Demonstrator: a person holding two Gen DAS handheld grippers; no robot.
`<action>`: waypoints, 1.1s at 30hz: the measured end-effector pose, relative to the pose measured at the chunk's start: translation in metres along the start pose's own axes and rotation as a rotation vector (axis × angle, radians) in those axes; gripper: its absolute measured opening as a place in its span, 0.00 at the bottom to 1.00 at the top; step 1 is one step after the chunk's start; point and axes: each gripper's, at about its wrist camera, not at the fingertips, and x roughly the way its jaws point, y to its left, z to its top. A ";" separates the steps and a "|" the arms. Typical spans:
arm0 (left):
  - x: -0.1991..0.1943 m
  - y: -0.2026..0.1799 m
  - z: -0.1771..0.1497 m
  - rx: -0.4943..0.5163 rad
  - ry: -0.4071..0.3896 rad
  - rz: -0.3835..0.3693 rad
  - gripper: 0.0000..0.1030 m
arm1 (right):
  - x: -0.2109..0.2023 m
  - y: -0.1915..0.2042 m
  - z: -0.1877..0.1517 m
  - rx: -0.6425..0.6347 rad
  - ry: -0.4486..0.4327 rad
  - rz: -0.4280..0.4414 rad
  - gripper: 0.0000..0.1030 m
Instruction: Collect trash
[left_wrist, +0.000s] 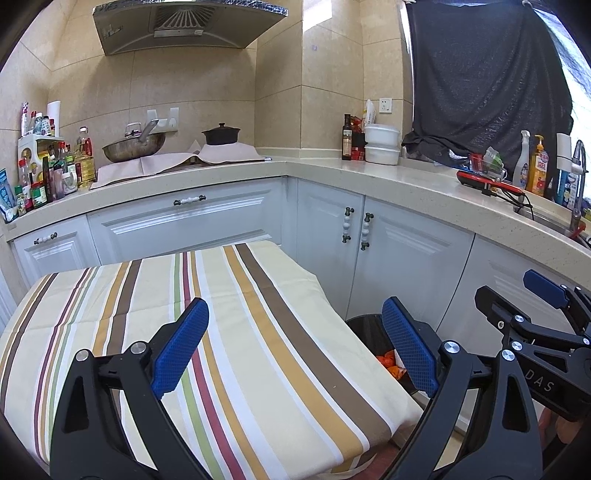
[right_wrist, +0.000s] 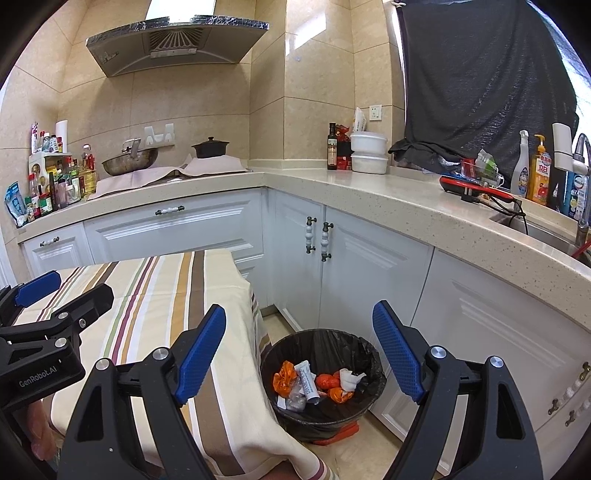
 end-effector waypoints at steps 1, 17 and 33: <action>0.000 0.000 0.000 0.001 0.000 -0.001 0.90 | 0.000 0.000 0.000 0.000 -0.001 0.000 0.77; 0.000 -0.001 0.000 0.000 0.002 0.000 0.90 | 0.001 -0.002 -0.001 0.003 0.001 -0.006 0.77; 0.003 -0.006 -0.005 -0.002 0.010 -0.001 0.90 | 0.001 -0.004 -0.001 0.005 0.000 -0.006 0.77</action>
